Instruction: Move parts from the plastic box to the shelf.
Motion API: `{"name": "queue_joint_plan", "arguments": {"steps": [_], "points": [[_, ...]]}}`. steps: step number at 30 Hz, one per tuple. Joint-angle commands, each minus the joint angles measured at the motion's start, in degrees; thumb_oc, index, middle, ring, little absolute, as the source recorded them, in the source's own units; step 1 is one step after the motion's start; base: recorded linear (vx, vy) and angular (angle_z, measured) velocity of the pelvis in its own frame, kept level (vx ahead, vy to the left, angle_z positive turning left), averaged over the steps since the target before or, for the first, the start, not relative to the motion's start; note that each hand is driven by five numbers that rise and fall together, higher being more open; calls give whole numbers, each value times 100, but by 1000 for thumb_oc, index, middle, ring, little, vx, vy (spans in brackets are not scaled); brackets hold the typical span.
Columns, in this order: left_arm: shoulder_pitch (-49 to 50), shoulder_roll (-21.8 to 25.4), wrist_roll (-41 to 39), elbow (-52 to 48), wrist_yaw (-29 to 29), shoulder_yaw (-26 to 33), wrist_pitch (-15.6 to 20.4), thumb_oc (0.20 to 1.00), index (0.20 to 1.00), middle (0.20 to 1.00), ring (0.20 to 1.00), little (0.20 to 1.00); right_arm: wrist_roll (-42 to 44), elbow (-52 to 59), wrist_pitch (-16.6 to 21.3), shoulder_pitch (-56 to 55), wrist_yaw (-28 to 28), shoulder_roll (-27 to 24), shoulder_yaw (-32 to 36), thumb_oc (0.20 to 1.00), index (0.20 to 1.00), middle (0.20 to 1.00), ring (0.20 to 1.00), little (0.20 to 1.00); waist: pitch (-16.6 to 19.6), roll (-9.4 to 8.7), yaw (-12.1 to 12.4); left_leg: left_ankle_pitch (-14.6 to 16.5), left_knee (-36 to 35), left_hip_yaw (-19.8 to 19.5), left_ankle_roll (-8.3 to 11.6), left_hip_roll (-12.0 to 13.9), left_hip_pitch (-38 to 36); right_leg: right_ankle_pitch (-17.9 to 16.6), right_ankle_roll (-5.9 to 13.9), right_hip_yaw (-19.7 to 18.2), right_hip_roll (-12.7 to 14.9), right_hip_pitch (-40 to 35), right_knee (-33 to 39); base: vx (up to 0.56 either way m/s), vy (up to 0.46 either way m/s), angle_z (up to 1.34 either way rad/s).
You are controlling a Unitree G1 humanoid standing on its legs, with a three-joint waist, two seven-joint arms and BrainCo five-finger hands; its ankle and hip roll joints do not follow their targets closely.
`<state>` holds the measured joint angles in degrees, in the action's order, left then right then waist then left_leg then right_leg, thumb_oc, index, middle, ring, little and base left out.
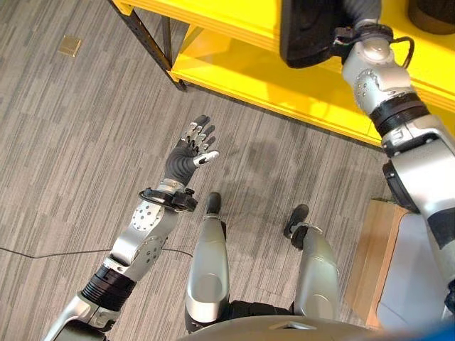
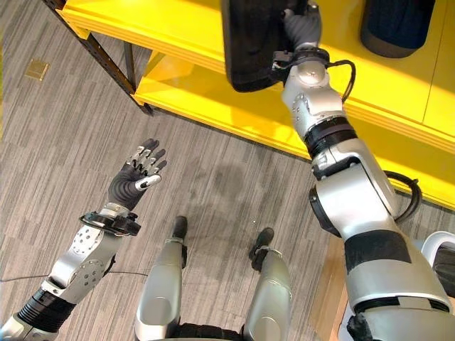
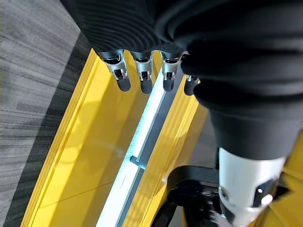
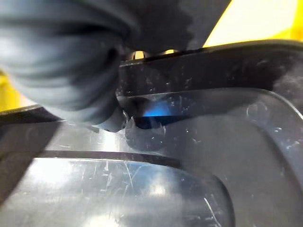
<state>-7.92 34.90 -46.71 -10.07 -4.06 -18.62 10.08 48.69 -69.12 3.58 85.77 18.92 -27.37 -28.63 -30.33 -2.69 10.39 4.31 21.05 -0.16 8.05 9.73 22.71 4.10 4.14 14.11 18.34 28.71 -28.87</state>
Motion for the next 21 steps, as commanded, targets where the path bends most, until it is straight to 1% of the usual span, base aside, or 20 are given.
{"name": "queue_joint_plan", "arguments": {"steps": [1,3,9,21], "points": [[17,435,-115,-950,186,61,412,1000,1000,1000,1000,1000,172,-100,248,1072,-92,-184,-63,200,200,200,200,200,54,-56,53,316,556,-335,185,434,464,-926,704,-364,642,-894,1248,21,-7,6],[-46,444,-128,-932,221,-32,417,1000,1000,1000,1000,1000,163,-471,156,1126,-101,-344,-39,200,200,200,200,200,55,-20,85,316,561,-352,159,402,470,-915,713,-336,657,-920,1246,25,0,7],[-179,404,-164,-894,245,-184,410,1000,1000,1000,1000,1000,134,-973,-2,1198,-65,-543,27,200,200,200,200,200,59,39,150,314,537,-373,136,351,484,-911,725,-283,687,-978,1275,11,2,2],[-283,367,-315,-981,329,-404,432,1000,1000,1000,1000,1000,181,-1165,-83,1568,-141,-894,-187,200,200,200,200,200,113,115,337,260,460,-482,124,234,630,-892,755,-131,747,-994,1302,20,-7,5]]}}
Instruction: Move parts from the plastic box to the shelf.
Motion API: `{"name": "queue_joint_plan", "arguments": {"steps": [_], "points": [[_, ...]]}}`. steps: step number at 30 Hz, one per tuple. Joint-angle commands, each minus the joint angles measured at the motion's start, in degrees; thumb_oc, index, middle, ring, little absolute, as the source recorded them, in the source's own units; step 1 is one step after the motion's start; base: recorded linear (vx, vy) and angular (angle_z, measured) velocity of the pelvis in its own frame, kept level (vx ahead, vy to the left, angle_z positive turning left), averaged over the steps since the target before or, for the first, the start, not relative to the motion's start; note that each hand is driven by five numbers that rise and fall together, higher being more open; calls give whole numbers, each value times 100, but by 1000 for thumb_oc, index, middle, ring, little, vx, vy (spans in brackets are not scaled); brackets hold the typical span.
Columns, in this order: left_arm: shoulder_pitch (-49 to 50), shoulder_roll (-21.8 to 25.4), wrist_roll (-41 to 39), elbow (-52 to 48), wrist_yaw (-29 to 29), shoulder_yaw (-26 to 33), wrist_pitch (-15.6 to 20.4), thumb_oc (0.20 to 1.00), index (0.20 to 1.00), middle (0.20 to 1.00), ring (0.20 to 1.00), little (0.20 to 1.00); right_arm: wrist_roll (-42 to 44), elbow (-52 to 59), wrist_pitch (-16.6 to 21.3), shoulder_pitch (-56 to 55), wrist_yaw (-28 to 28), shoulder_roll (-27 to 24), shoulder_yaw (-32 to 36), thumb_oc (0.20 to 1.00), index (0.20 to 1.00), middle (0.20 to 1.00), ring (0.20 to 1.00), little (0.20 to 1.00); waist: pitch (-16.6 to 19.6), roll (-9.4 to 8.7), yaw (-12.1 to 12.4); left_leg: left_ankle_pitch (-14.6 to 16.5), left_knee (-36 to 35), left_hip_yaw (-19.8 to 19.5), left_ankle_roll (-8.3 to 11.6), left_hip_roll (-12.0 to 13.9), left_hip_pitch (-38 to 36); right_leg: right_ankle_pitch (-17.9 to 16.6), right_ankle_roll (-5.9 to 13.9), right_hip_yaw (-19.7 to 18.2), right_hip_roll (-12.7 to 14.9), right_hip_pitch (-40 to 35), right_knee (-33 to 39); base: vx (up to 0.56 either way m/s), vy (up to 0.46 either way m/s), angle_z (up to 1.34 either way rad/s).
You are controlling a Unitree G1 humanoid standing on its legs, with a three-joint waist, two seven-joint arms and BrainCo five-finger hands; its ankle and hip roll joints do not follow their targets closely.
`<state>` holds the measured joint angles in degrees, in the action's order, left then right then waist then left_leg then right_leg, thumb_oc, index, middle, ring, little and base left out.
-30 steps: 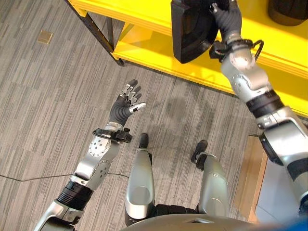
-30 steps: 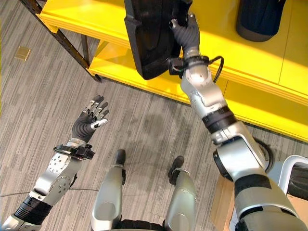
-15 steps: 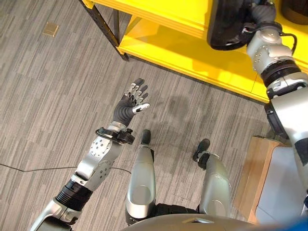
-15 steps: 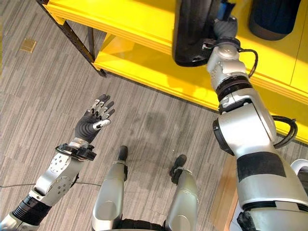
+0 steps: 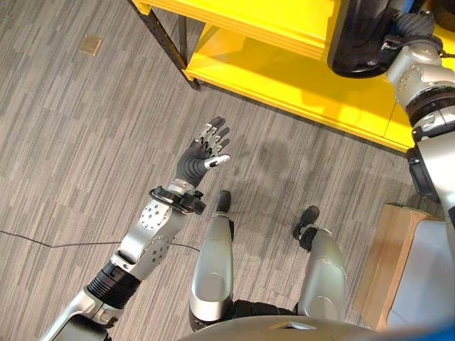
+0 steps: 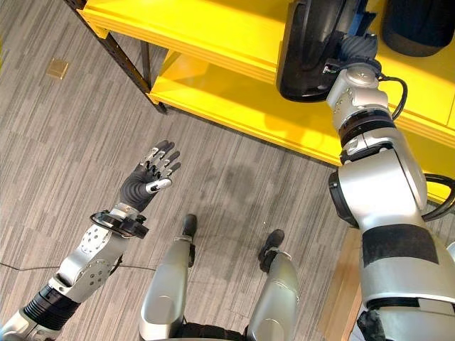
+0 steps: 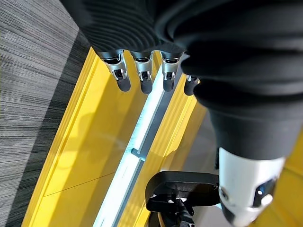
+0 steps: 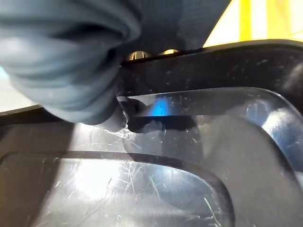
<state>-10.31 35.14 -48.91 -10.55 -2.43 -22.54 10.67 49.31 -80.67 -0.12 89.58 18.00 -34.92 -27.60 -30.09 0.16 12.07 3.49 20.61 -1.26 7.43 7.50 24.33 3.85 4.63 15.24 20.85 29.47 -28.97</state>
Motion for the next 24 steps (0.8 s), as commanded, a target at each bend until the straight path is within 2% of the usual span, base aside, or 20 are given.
{"name": "queue_joint_plan", "arguments": {"steps": [1,11,18,19,21,22,23,24], "points": [[-56,335,-115,-940,177,-38,370,1000,1000,1000,1000,1000,119,-22,286,1204,-49,-148,-287,200,200,200,200,200,90,-164,191,339,504,-383,183,452,484,-870,709,-228,499,-1076,1318,32,-19,16],[-149,350,-208,-945,256,-249,327,1000,1000,1000,1000,1000,486,-46,365,1352,-8,-266,-177,200,200,200,200,200,133,-139,355,311,461,-485,179,397,588,-882,742,-60,515,-1186,1402,21,-11,6],[-101,459,-285,-973,327,-312,273,1000,1000,1000,1000,1000,763,-52,398,1464,0,-520,-64,200,200,200,200,200,160,-119,517,271,391,-580,181,350,697,-921,782,109,544,-1272,1527,45,-13,11],[-103,465,-300,-973,339,-323,272,1000,1000,1000,1000,1000,803,-63,411,1463,13,-554,-48,200,200,200,200,200,196,-119,535,405,387,-607,208,383,651,-809,831,99,514,-1328,1517,40,-15,8],[-104,481,-311,-988,366,-356,263,1000,1000,1000,1000,1000,892,-55,442,1498,15,-640,-20,200,200,200,200,200,165,-106,561,283,401,-599,187,347,740,-909,790,154,550,-1300,1547,28,-10,9],[-110,483,-313,-984,364,-357,261,1000,1000,1000,1000,1000,894,-54,440,1500,14,-642,-20,200,200,200,200,200,200,-110,562,406,393,-622,209,374,691,-809,837,131,522,-1344,1536,32,4,9],[-103,505,-321,-981,387,-375,255,1000,1000,1000,1000,1000,974,-75,443,1531,-2,-742,-19,200,200,200,200,200,186,-98,588,286,392,-614,189,326,770,-903,796,181,557,-1305,1560,116,-10,6],[-114,505,-329,-983,383,-382,255,1000,1000,1000,1000,1000,987,-92,440,1535,5,-775,-19,200,200,200,200,200,227,-96,608,403,369,-638,211,339,734,-805,846,167,531,-1345,1557,52,9,4]]}}
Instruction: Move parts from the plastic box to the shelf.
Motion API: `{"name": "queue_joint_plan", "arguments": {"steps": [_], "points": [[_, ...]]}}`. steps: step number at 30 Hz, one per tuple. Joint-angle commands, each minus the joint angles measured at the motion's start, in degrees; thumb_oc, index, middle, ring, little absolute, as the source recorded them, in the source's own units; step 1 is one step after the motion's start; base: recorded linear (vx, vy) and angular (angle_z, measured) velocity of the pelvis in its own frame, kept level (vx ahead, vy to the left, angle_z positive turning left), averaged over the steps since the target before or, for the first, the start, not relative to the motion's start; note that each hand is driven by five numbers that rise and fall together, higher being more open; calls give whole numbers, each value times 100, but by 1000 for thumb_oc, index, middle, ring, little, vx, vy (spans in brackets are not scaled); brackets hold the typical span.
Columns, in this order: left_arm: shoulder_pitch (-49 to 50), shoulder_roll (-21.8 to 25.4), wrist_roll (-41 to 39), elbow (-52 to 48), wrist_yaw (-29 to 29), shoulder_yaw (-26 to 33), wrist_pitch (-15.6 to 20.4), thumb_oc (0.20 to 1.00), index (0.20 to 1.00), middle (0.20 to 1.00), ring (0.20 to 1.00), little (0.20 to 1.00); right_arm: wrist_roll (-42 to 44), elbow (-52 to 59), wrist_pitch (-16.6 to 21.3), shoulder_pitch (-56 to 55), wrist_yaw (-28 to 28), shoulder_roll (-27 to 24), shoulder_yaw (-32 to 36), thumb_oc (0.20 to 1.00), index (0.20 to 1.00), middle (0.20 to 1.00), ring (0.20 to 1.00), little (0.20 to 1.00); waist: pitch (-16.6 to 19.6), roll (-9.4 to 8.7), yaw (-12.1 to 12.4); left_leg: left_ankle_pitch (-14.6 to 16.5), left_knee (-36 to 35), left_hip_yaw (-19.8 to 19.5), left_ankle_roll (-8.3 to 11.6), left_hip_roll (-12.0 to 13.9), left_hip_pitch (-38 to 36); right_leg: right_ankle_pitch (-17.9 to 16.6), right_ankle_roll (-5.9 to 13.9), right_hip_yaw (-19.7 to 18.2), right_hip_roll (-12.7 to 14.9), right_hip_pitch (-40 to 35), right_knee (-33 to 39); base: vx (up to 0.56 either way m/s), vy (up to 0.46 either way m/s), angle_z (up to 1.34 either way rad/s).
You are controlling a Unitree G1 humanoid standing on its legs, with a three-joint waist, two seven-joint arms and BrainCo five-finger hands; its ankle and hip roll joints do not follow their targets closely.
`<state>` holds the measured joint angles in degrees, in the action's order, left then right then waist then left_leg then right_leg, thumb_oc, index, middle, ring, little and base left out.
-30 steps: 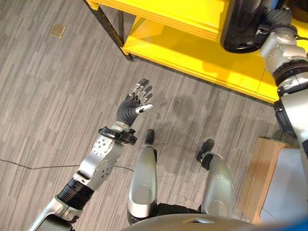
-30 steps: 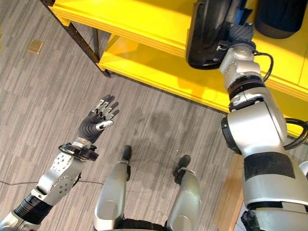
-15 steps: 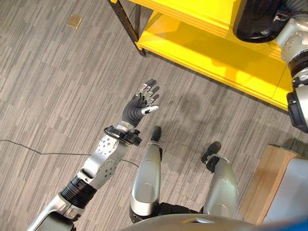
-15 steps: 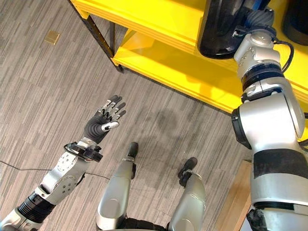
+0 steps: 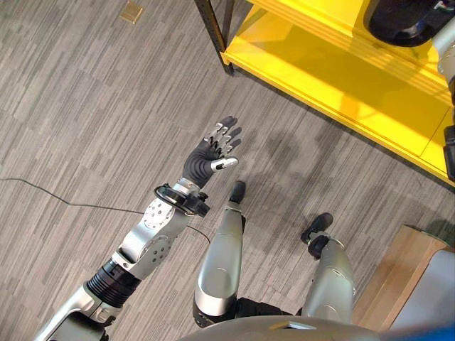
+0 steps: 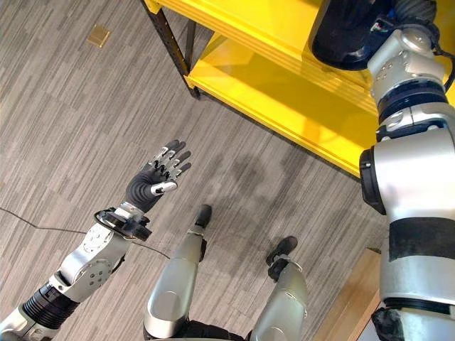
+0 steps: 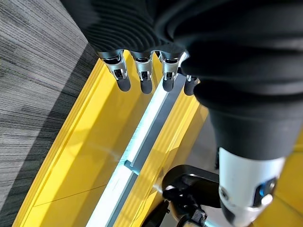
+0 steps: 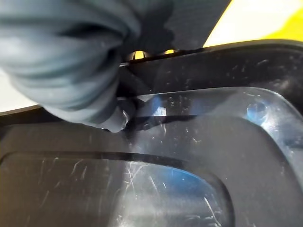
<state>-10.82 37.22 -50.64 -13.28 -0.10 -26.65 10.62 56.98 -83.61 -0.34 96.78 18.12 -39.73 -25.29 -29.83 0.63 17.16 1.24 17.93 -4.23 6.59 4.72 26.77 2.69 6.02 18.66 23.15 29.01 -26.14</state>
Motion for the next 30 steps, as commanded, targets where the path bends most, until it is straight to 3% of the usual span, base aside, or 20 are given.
{"name": "queue_joint_plan", "arguments": {"steps": [1,6,7,8,9,21,30], "points": [[-61,305,-156,-719,157,30,266,1000,1000,1000,1000,1000,295,198,471,830,-8,-315,-218,200,200,200,200,200,201,-128,121,653,647,-343,299,622,501,-667,710,-173,299,-1308,1279,122,-14,5],[-36,334,-199,-715,146,35,282,1000,1000,1000,1000,1000,290,113,438,987,20,-520,-312,200,200,200,200,200,218,-119,165,646,638,-368,309,590,584,-679,720,-144,312,-1293,1335,19,0,1],[-17,326,-237,-721,165,18,264,1000,1000,1000,1000,1000,330,90,443,1027,28,-624,-309,395,395,395,395,395,223,-108,178,640,629,-375,308,577,612,-677,728,-124,317,-1276,1335,24,1,7],[-19,337,-280,-765,201,-14,247,1000,1000,1000,1000,1000,378,117,445,1077,9,-715,-338,862,862,862,862,862,222,-94,190,628,630,-385,311,552,657,-678,735,-122,327,-1250,1335,18,4,7],[-27,336,-283,-766,202,-18,246,1000,1000,1000,1000,1000,381,112,442,1086,6,-722,-345,1000,1000,1000,1000,1000,224,-93,193,627,633,-386,310,550,667,-678,735,-123,329,-1242,1332,7,4,5],[10,388,-415,-764,226,2,299,1000,1000,1000,1000,1000,653,82,515,1190,-23,-820,-363,1000,1000,1000,1000,1000,241,-58,184,630,687,-376,316,520,760,-632,733,-166,345,-1152,1278,2,2,3],[-12,407,-442,-748,198,32,347,1000,1000,1000,1000,1000,685,402,734,1104,-14,-717,-368,1000,1000,1000,1000,1000,260,-151,87,648,702,-388,325,528,699,-629,746,-175,311,-1243,1314,0,0,0]]}}
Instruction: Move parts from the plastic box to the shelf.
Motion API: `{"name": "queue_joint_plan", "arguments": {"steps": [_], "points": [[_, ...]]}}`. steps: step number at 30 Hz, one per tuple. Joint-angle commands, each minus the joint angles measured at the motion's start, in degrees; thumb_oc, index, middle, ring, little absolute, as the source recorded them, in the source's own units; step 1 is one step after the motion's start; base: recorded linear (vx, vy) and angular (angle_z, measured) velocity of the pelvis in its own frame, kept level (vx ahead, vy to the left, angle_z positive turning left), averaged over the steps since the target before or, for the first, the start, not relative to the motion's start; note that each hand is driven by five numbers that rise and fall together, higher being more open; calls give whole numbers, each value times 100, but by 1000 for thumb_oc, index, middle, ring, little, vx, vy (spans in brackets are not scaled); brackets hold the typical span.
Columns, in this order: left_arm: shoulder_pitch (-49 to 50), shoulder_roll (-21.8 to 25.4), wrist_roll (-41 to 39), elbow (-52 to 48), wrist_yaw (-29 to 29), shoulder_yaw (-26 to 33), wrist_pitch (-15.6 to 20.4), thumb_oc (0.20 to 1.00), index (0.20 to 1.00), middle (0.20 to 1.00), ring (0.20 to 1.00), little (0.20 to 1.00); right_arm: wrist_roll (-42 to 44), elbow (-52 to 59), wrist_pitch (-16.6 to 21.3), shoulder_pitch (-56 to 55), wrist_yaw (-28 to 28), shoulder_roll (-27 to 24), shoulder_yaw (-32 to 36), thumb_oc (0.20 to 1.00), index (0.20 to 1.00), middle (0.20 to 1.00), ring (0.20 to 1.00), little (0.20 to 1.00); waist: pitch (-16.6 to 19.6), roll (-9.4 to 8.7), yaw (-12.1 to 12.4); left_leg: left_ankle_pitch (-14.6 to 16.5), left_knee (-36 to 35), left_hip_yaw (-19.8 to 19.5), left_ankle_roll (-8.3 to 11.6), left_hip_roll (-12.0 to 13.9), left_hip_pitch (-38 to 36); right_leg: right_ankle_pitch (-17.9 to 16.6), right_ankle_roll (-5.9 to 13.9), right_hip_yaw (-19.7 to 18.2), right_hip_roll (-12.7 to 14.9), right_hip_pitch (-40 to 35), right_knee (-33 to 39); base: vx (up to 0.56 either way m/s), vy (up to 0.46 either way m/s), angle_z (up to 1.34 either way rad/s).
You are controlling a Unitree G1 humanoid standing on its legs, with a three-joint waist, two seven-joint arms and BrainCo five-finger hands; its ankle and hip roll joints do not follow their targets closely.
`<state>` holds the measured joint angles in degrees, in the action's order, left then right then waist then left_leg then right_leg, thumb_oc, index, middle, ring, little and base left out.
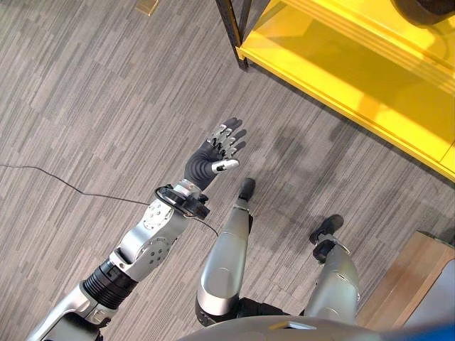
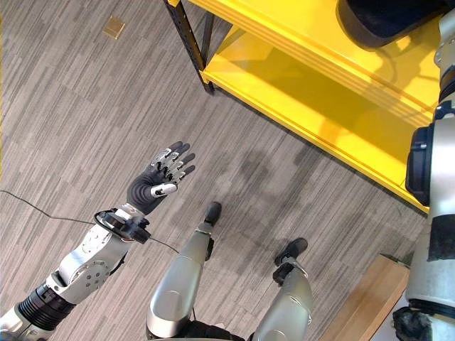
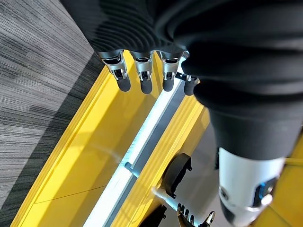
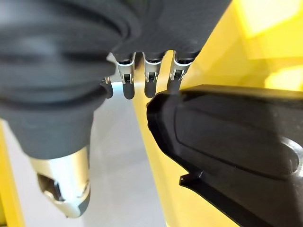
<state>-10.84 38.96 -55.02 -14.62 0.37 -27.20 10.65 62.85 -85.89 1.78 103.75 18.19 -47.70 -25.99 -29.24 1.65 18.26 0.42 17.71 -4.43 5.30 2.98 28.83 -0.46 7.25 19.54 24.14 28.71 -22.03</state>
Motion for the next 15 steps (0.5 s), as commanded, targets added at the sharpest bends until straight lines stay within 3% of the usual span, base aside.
{"name": "queue_joint_plan", "arguments": {"steps": [1,3,10,11,15], "points": [[-24,249,2,-619,145,93,351,1000,1000,1000,1000,1000,21,681,548,395,-11,96,-324,1000,1000,1000,1000,1000,202,-265,-36,731,726,-365,455,706,484,-316,624,-264,208,-1218,903,-17,9,-3],[-37,222,12,-621,156,95,358,1000,1000,1000,1000,1000,26,850,658,300,-30,114,-291,1000,1000,1000,1000,1000,160,-266,-68,587,731,-343,428,674,523,-428,576,-243,231,-1177,921,-108,33,-2],[-68,178,-22,-543,168,61,354,1000,1000,1000,1000,1000,249,1456,1051,-405,-66,212,266,1000,1000,1000,1000,1000,185,-329,-221,610,776,-327,417,710,378,-397,566,-315,182,-1309,953,-31,23,-1],[2069,-767,1584,529,297,2201,-242,1000,1000,1000,1000,1000,-1061,8036,961,-9196,-989,2754,2374,1000,1000,1000,1000,1000,604,-237,-1528,1242,-32,529,154,710,-2309,-716,324,-92,117,-1933,1551,-37,76,-1],[2067,-636,1589,567,207,2251,-241,1000,1000,1000,1000,1000,-1202,7760,987,-8960,-824,2888,2378,1000,1000,1000,1000,1000,627,-260,-1389,1202,-249,466,76,555,-2336,-782,394,86,270,-1911,1448,-21,119,27]]}}
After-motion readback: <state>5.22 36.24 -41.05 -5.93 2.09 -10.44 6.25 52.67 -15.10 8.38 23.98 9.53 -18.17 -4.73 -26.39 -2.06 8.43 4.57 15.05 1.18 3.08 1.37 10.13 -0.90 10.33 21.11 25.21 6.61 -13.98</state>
